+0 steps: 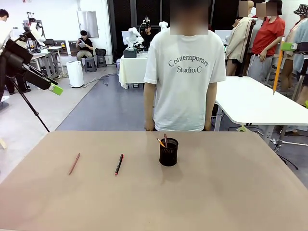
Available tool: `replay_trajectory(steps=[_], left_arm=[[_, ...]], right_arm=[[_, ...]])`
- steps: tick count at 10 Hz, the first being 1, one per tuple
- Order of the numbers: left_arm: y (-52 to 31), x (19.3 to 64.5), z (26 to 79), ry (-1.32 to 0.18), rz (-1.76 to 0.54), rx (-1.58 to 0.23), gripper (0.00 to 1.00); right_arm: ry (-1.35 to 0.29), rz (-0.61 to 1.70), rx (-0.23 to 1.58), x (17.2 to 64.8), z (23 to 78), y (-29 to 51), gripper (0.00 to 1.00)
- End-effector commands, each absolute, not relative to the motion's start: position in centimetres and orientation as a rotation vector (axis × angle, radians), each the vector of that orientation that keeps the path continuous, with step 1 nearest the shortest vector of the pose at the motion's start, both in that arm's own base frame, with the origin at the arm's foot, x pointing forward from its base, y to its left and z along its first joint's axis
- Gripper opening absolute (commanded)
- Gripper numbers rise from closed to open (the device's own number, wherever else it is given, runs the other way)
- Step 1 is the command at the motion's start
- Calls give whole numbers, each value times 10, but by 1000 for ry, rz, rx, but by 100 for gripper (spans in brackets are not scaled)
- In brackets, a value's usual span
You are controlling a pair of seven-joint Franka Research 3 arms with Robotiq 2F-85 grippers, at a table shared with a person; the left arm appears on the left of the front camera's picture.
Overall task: Place the pens into the pen holder.
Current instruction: Pick up a writing instrument from the table and place it into the Pen holder.
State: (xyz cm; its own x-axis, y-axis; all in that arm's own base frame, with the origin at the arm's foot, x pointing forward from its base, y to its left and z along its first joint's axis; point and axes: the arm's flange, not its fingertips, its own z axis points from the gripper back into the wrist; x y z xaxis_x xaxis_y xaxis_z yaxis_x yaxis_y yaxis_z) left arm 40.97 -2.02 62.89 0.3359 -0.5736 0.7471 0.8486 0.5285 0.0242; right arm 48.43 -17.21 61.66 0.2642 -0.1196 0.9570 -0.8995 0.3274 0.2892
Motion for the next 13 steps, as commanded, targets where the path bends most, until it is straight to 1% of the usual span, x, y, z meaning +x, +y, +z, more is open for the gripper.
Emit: replay_trajectory(steps=[1,4,8,11,13], left_arm=[[-21,408,629,-790,-963,-408,100],[-21,408,629,-790,-963,-408,100],[-21,408,629,-790,-963,-408,100],[-21,408,629,-790,-963,-408,100],[-21,408,629,-790,-963,-408,100]], right_arm=[[-1208,696,1156,482,601,-150,0],[-1161,672,1206,481,570,-103,0],[-1068,743,1310,473,505,-34,0],[-1071,823,1412,465,464,15,0],[-1164,970,1426,471,451,41,0]])
